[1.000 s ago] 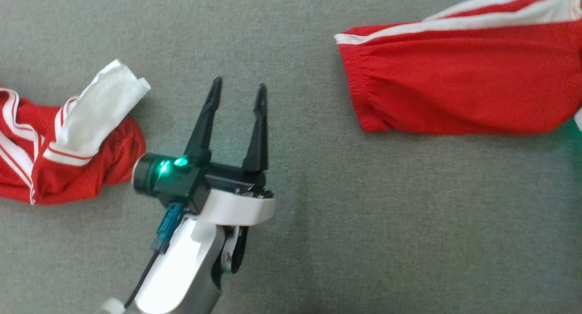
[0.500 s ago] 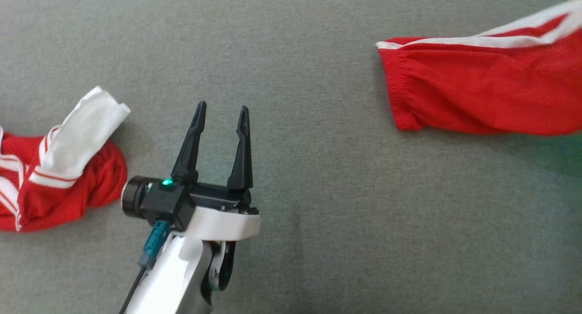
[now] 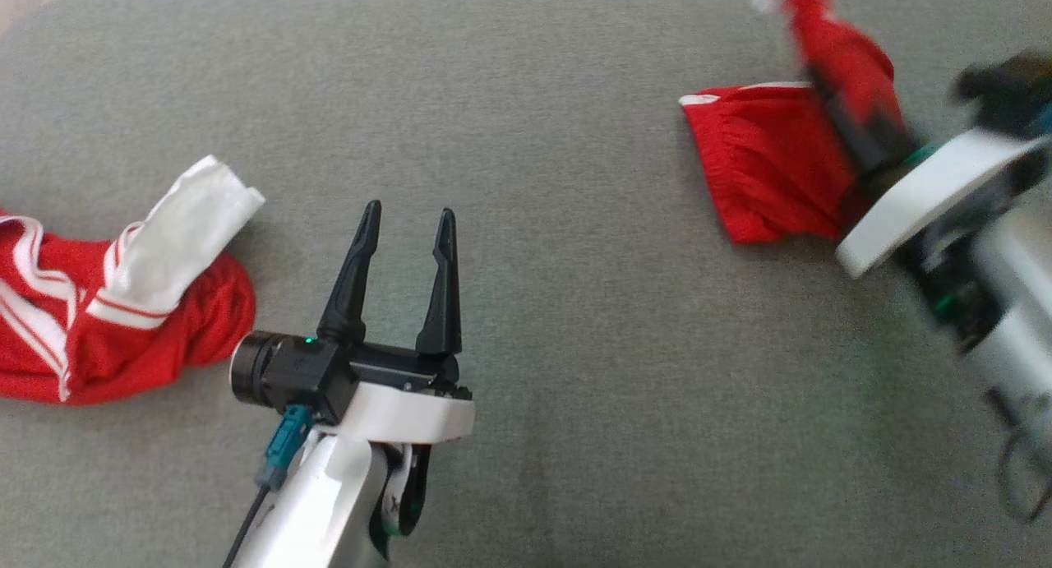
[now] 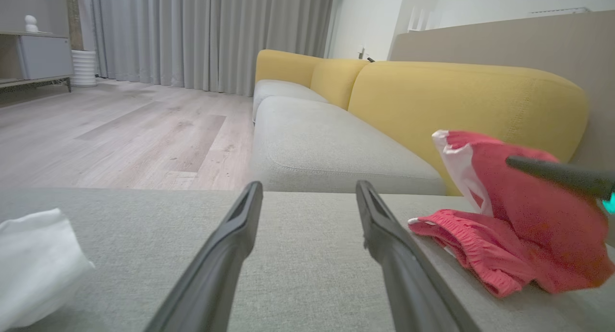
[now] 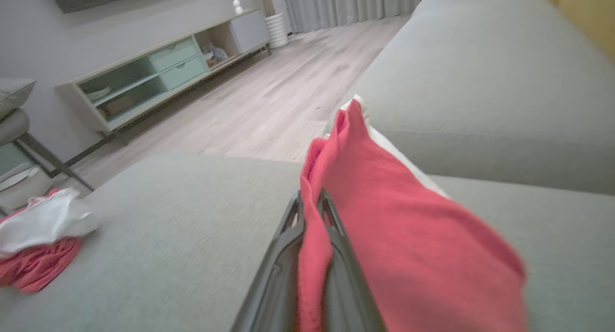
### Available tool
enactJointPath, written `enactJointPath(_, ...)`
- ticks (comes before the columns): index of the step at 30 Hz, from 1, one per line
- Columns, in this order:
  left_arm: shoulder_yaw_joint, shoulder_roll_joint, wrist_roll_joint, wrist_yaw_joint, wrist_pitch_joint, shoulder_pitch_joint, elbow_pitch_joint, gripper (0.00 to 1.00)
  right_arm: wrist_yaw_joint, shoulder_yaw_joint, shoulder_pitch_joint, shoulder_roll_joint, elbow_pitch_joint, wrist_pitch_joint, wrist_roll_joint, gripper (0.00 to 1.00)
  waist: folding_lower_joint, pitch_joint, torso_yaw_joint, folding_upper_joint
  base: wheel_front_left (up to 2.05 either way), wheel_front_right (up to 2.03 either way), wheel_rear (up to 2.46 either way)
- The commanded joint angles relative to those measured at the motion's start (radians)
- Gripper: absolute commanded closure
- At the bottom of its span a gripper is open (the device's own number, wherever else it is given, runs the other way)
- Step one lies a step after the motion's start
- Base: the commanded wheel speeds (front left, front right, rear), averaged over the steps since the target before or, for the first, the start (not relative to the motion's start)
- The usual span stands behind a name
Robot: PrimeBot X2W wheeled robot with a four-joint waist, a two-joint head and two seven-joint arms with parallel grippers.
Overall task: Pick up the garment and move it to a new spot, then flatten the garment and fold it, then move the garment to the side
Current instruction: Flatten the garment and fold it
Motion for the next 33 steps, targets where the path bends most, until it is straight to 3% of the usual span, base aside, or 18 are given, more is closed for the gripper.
enactJointPath(1,0.041,0.000,0.008,-0.005,-0.005,-0.004,-0.028,0.00,0.007,0.007,0.047,0.010,-0.027,0.003,-0.016,0.90,0.0000,-0.002,0.013,0.0000,0.00,0.00,0.00)
enactJointPath(2,0.042,-0.003,0.008,-0.007,-0.005,-0.002,-0.026,0.00,0.007,0.009,0.068,0.032,-0.025,0.009,-0.032,0.51,0.0000,-0.004,0.018,0.0000,0.00,0.00,0.00)
enactJointPath(3,0.042,-0.006,0.008,-0.010,-0.005,0.000,-0.024,0.00,0.007,0.006,0.090,0.054,-0.021,0.010,-0.046,0.00,0.0000,-0.006,0.024,0.0000,0.00,0.00,0.00)
enactJointPath(9,0.056,-0.017,0.006,-0.014,-0.005,0.027,-0.018,0.00,0.007,-0.147,0.189,0.152,0.049,-0.056,-0.146,0.00,0.0000,-0.045,0.038,0.0000,0.00,0.00,0.00)
enactJointPath(17,0.146,-0.013,0.019,0.006,-0.005,0.143,-0.032,0.00,0.007,-0.352,0.369,0.219,-0.002,-0.210,-0.273,0.00,0.0000,-0.163,-0.018,0.0000,0.00,0.00,0.00)
enactJointPath(24,0.221,-0.003,0.104,0.022,-0.005,0.272,-0.055,0.00,0.007,-0.490,0.569,0.289,-0.104,-0.234,-0.450,0.00,0.0000,-0.262,-0.047,0.0000,0.00,0.00,0.00)
enactJointPath(28,0.260,-0.010,0.142,0.023,-0.005,0.340,-0.067,0.00,0.007,-0.539,0.672,0.328,-0.137,-0.235,-0.604,0.00,0.0000,-0.292,-0.054,0.0000,0.00,0.00,0.00)
enactJointPath(33,0.283,-0.018,0.165,0.005,-0.005,0.393,-0.059,0.00,0.007,-0.556,0.728,0.367,-0.133,-0.235,-0.665,0.00,0.0000,-0.320,-0.054,0.0000,0.00,0.00,0.00)
